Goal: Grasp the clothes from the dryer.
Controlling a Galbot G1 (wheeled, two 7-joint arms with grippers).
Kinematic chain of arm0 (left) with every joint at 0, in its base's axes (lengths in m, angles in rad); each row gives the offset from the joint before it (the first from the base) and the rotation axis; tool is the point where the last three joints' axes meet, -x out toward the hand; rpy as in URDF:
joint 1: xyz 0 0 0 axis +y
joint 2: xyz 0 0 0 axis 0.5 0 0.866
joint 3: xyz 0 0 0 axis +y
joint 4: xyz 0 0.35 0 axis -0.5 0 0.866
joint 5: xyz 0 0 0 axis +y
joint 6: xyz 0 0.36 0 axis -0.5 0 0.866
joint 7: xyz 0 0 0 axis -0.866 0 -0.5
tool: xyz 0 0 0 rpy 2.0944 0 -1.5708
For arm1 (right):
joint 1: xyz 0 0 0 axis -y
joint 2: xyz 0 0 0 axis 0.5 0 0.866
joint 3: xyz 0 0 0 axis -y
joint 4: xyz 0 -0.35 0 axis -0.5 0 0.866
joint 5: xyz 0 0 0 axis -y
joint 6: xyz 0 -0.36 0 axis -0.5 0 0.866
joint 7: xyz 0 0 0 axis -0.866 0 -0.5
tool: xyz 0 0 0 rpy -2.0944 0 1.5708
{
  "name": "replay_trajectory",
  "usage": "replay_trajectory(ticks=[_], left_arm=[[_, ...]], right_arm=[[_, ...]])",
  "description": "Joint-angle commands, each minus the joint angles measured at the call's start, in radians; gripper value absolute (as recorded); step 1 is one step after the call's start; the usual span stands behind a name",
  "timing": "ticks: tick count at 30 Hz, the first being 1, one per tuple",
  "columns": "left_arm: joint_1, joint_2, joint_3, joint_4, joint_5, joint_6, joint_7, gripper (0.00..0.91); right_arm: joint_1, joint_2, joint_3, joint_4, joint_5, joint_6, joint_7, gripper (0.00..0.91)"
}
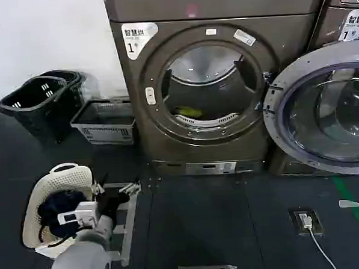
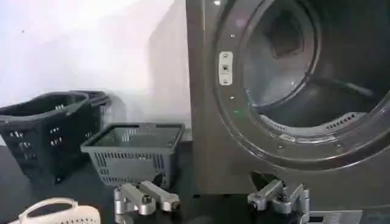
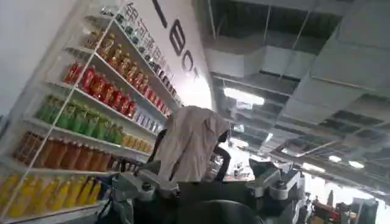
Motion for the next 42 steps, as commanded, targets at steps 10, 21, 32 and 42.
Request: replay_trajectory(ticks=[10, 21, 32, 42], left_arm=[[0.013, 0.000, -0.003, -0.013, -0.002, 0.049, 0.001, 0.907], [0.019, -0.003, 0.001, -0.014, 0.000, 0.049, 0.000, 0.907], [0.022, -0.008, -0.004, -0.014, -0.005, 0.049, -0.015, 0.907], [0.026, -0.007, 0.006, -0.019, -0.009, 0.049, -0.010, 0.907]], right_arm=[[0.006, 0.009, -0.012, -0.009, 0.067, 0.058, -0.011, 0.907], [0.012, 0.006, -0.011, -0.020, 0.088, 0.040, 0.010, 0.907], [0.021, 0.015, -0.015, -0.021, 0.087, 0.038, 0.017, 0.907], [0.021, 0.016, -0.013, -0.033, 0.088, 0.040, 0.019, 0.907]])
